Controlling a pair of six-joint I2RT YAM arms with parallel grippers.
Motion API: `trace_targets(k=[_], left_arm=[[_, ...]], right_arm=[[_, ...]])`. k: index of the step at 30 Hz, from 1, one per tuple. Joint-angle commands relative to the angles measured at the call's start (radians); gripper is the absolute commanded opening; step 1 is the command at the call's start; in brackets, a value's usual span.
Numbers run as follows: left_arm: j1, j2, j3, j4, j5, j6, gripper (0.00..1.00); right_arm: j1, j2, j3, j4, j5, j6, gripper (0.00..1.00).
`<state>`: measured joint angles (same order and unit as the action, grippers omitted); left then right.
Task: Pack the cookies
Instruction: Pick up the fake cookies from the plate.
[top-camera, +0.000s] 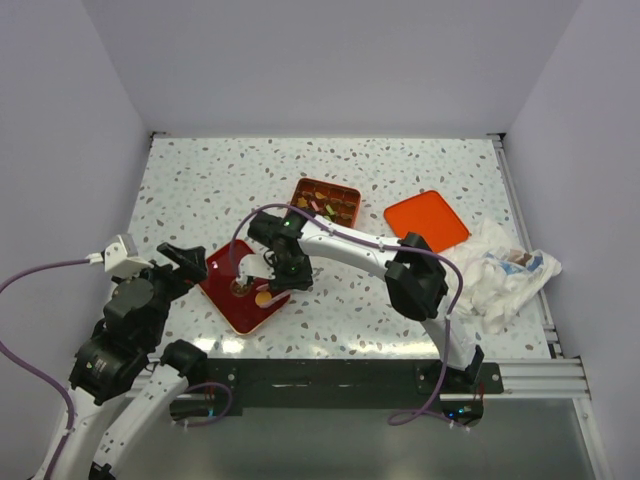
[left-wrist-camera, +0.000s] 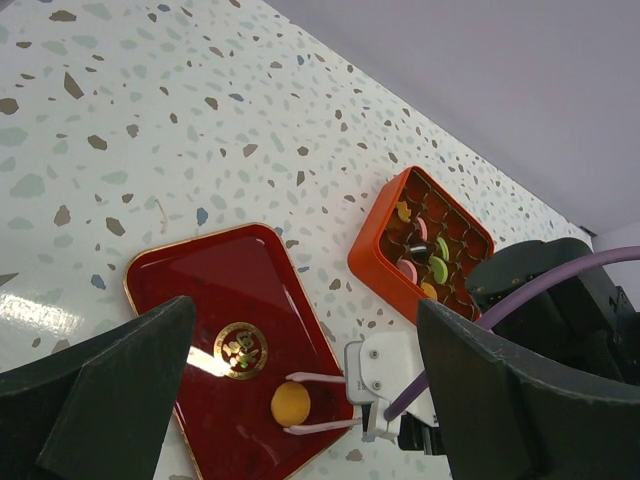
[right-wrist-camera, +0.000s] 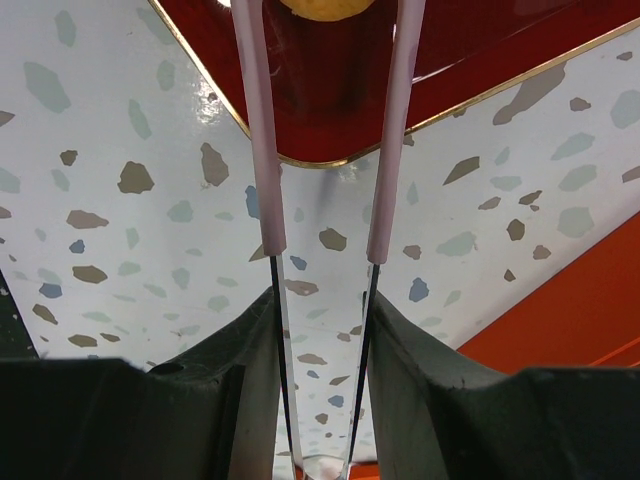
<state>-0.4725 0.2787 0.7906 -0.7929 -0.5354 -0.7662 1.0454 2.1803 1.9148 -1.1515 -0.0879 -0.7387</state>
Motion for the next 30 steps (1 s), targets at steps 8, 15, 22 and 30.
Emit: trace_targets(k=[8,15,22,30], left_arm=[[0.0,0.014,0.006,0.046,0.006,-0.002,0.97],[0.0,0.008,0.006,0.043,0.003,-0.005,0.97],[0.0,0.008,0.006,0.041,0.003,-0.007,0.97],[0.0,0.005,0.002,0.04,0.003,-0.007,0.97]], right_arm=[[0.004,-0.051,0.001,0.03,-0.006,0.021,0.28],[0.004,-0.048,-0.003,0.035,0.007,0.025,0.37],[0.004,-0.043,-0.011,0.03,-0.001,0.027,0.4],[0.002,-0.039,-0.011,0.027,-0.006,0.033,0.41]])
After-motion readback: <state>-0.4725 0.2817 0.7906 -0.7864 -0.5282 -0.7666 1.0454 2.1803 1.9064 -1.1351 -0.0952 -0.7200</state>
